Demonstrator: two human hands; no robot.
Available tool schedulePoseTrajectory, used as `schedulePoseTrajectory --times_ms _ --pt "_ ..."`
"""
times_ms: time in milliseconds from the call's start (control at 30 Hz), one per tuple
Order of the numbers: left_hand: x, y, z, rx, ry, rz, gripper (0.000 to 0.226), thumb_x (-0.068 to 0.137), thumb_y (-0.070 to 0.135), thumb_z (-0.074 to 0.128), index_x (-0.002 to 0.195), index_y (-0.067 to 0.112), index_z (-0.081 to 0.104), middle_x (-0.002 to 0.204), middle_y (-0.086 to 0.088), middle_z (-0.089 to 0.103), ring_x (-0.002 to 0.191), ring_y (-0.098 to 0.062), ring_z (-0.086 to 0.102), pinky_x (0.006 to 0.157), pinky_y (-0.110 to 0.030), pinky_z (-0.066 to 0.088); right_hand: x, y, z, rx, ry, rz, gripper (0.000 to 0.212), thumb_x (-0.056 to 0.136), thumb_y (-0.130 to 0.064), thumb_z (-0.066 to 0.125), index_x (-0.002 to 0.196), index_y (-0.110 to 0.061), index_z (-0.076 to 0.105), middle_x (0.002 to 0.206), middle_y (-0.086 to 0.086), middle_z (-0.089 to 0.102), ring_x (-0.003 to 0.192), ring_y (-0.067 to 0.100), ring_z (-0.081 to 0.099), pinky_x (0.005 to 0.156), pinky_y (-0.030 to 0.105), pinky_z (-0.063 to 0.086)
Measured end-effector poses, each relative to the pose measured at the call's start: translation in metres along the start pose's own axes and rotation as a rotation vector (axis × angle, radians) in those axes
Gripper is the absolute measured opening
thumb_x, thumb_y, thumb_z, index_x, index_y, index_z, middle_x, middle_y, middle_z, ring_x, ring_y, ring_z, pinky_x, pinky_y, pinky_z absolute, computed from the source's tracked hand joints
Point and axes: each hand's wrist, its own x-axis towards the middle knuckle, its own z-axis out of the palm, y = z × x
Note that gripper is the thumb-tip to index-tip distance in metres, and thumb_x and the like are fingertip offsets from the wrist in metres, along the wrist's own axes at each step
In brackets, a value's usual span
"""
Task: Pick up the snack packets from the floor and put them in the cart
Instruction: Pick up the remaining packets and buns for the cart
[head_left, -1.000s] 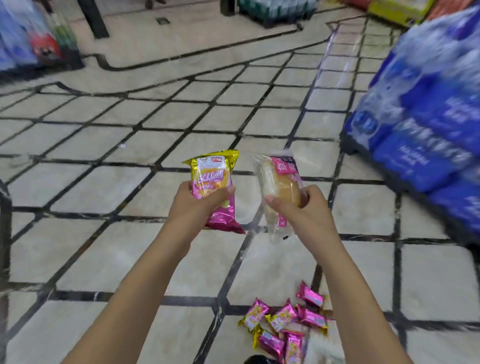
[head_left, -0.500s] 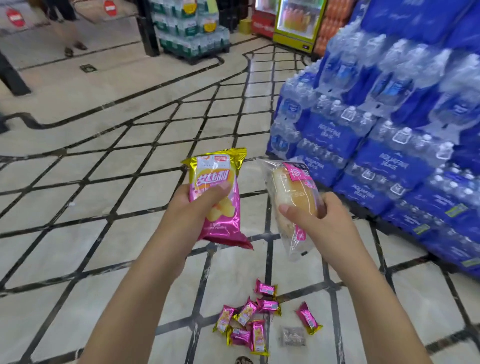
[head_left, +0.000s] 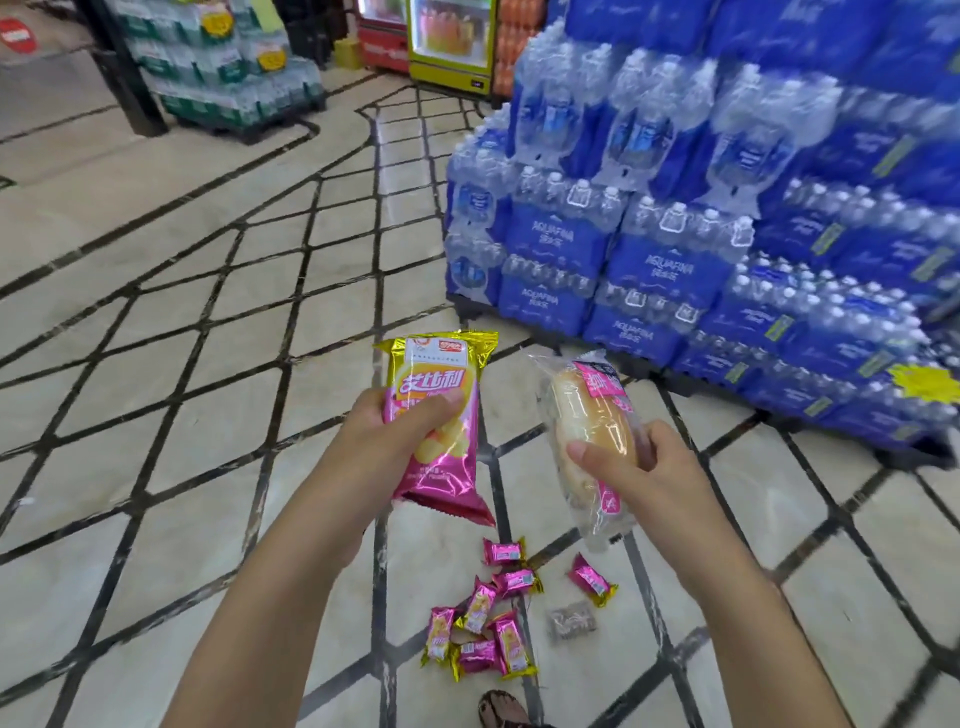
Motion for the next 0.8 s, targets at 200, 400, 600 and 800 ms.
schedulePoseTrajectory --times_ms 200,400,600,800 --pt "0.005 -0.006 -0.010 0.130 -0.214 0.004 0.055 0.078 0.046 0.074 0.125 0.025 0.055 0.104 -0.004 0.073 0.086 -0.024 0.073 0.081 -0.040 0.058 -0.043 0.017 0.017 0.078 0.142 0.100 0.047 0.074 -0.044 0.076 0.104 -0.013 0.055 0.100 0.009 0.063 0.083 0.022 0.064 0.062 0.029 0.048" --pt "-0.007 -0.011 0.010 0.239 -0.420 0.048 0.042 0.080 0.045 0.073 0.112 0.026 0.056 0.095 0.000 0.074 0.078 -0.017 0.073 0.078 -0.034 0.057 -0.096 0.045 0.027 0.138 0.320 0.207 0.055 0.062 -0.055 0.080 0.081 -0.016 0.047 0.076 -0.002 0.048 0.066 0.015 0.049 0.062 0.029 0.037" --pt "-0.041 -0.005 0.081 0.343 -0.708 0.209 0.050 0.071 0.049 0.078 0.110 0.025 0.057 0.090 0.006 0.074 0.079 -0.013 0.072 0.083 -0.036 0.056 -0.153 0.079 0.005 0.206 0.522 0.313 0.064 0.061 -0.059 0.079 0.096 -0.010 0.055 0.090 0.009 0.060 0.076 0.022 0.059 0.067 0.035 0.042" --pt "-0.103 -0.010 0.184 0.493 -0.952 0.337 0.046 0.077 0.048 0.076 0.108 0.022 0.055 0.095 0.004 0.069 0.081 -0.012 0.067 0.070 -0.028 0.049 -0.220 0.132 -0.035 0.312 0.722 0.431 0.059 0.068 -0.057 0.078 0.102 -0.013 0.056 0.104 0.014 0.064 0.094 0.030 0.064 0.087 0.049 0.051"
